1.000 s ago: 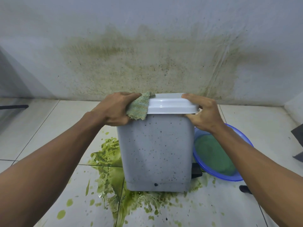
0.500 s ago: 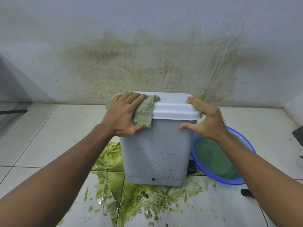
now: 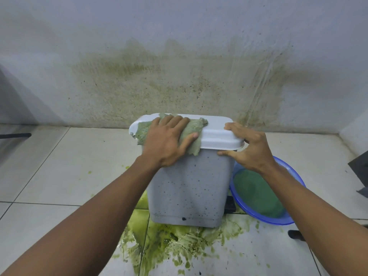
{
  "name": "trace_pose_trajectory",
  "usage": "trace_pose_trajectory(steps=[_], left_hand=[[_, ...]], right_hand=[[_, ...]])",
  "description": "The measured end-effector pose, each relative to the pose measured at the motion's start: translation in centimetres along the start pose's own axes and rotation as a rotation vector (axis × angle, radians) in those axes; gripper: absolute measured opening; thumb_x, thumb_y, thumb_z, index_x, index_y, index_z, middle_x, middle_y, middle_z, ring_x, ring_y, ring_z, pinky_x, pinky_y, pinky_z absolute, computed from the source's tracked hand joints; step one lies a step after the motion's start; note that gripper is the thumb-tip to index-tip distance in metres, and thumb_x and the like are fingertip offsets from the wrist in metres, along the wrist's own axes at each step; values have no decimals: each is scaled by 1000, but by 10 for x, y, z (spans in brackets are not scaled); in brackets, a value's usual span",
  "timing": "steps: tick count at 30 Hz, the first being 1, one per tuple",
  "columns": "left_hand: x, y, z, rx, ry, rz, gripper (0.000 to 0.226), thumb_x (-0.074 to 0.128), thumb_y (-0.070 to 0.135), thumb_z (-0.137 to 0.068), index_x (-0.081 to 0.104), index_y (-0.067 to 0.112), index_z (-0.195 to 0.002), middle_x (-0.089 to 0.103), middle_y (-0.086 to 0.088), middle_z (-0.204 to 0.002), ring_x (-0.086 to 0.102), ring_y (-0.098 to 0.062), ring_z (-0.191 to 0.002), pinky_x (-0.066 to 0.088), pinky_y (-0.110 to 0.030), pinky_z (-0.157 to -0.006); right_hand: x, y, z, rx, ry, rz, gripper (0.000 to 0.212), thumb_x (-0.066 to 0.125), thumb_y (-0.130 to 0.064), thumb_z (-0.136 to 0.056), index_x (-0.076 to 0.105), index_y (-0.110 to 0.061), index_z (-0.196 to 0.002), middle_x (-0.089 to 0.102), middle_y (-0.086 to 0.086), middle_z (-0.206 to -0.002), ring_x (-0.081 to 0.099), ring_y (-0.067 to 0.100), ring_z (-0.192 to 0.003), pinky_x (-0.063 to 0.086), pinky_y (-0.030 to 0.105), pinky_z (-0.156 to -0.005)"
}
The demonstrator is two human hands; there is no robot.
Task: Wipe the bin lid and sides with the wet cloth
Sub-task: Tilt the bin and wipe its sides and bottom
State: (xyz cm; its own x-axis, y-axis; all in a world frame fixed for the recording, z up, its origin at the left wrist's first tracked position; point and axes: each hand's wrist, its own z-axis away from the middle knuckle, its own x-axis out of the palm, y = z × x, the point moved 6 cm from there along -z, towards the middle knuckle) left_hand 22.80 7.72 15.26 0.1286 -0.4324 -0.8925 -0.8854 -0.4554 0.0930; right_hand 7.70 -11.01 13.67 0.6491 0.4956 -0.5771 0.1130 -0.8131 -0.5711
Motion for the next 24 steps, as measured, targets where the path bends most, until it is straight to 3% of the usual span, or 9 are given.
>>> trace_pose_trajectory(steps=[2, 4, 8, 12, 13, 17, 24], left_hand=[[-4, -17, 17, -19, 106, -14, 60, 38, 63, -100, 60, 21, -135, 63, -1, -135, 54, -28, -124, 35, -44, -105], [-5, -28, 24, -35, 97, -11, 66, 40, 68, -96, 57, 21, -139, 60, -2, -139, 51, -28, -129, 32, -46, -109], [0, -36, 14, 7, -52, -24, 87, 44, 82, -83, 48, 23, -146, 55, -2, -146, 46, -28, -133, 29, -54, -114], [5, -42, 11, 14, -59, -16, 87, 50, 79, -80, 49, 22, -146, 55, -2, -145, 47, -29, -133, 29, -60, -112], [5, -42, 11, 10, -58, -16, 86, 50, 78, -80, 49, 22, -146, 56, -2, -144, 47, -29, -133, 30, -60, -112], [4, -40, 7, 15, -56, -36, 83, 51, 75, -81, 51, 20, -143, 58, -3, -140, 48, -30, -127, 33, -55, -108], [-1, -34, 15, 65, -18, -57, 73, 59, 64, -82, 53, 17, -138, 62, -5, -133, 52, -32, -119, 39, -54, -99]], right_hand=[[0, -1, 3, 28, -20, -40, 74, 95, -32, -58, 69, -6, -122, 65, -6, -127, 53, 0, -129, 51, 34, -104], [0, 1, 1, 86, -64, -45, 77, 97, -26, -57, 67, -9, -126, 63, -8, -131, 52, -4, -128, 50, 33, -104], [-1, 5, -15, 123, -189, 16, 66, 85, -7, -63, 68, -12, -126, 66, -6, -131, 62, 11, -118, 52, 37, -101], [-1, 6, -20, 80, -209, 103, 66, 74, 2, -60, 69, -9, -125, 67, -2, -129, 64, 14, -113, 46, 15, -96], [0, 6, -20, 67, -191, 117, 66, 72, 4, -59, 69, -9, -124, 68, -2, -128, 65, 16, -112, 47, 14, -95], [2, 6, -20, 19, -96, 110, 63, 69, 8, -57, 72, -5, -119, 72, 4, -122, 70, 22, -106, 56, 35, -91], [3, 3, -14, 20, -36, 49, 59, 68, 8, -59, 73, -6, -116, 72, 6, -119, 68, 17, -108, 55, 31, -88]])
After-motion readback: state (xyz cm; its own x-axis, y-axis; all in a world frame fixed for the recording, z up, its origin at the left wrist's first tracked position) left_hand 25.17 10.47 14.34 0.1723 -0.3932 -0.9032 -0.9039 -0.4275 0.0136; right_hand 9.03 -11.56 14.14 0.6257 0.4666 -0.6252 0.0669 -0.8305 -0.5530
